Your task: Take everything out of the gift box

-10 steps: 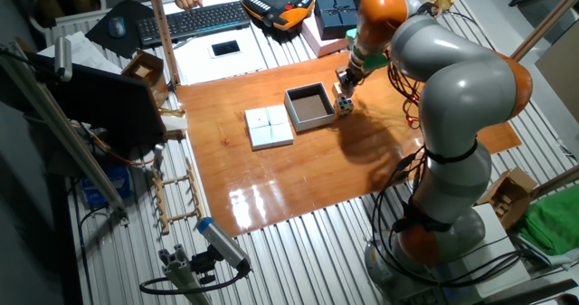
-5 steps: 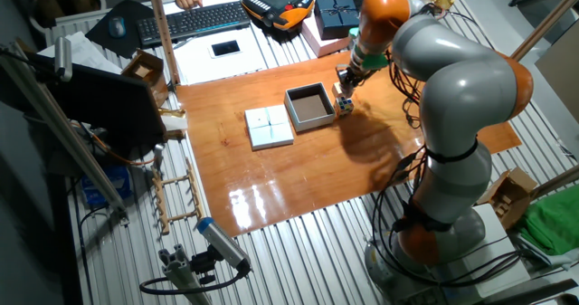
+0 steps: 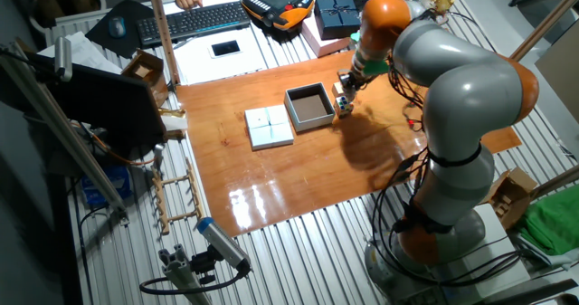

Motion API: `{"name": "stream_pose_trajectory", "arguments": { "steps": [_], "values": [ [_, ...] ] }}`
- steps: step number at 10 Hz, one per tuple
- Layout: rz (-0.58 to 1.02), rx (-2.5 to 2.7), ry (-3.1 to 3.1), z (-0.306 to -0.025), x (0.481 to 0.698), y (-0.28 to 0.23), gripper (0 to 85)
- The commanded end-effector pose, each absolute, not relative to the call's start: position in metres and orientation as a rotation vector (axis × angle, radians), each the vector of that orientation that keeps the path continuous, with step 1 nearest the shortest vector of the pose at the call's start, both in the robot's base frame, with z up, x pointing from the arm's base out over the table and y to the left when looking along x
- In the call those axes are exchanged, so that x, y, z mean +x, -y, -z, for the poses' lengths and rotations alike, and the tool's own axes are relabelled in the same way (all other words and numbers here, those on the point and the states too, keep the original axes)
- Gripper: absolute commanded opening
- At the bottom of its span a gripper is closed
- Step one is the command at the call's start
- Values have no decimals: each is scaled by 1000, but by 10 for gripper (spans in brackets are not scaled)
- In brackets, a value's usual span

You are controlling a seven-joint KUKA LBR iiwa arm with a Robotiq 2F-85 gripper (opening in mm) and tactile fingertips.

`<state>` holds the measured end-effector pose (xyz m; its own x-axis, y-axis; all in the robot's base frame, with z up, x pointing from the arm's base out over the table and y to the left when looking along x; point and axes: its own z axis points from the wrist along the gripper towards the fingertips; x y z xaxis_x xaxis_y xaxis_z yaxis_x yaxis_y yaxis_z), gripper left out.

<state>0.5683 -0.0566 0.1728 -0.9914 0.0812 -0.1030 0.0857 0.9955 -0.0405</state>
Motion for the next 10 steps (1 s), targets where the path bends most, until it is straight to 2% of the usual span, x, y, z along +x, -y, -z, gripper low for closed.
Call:
{"name": "stream_pose_trajectory", "arguments": {
  "steps": [1, 5, 10],
  "values": [
    [79, 125, -3034, -171, 567, 82, 10],
    [69, 137, -3060, -159, 575, 120, 10],
    [41, 148, -3038, -122, 584, 122, 10]
  ]
}}
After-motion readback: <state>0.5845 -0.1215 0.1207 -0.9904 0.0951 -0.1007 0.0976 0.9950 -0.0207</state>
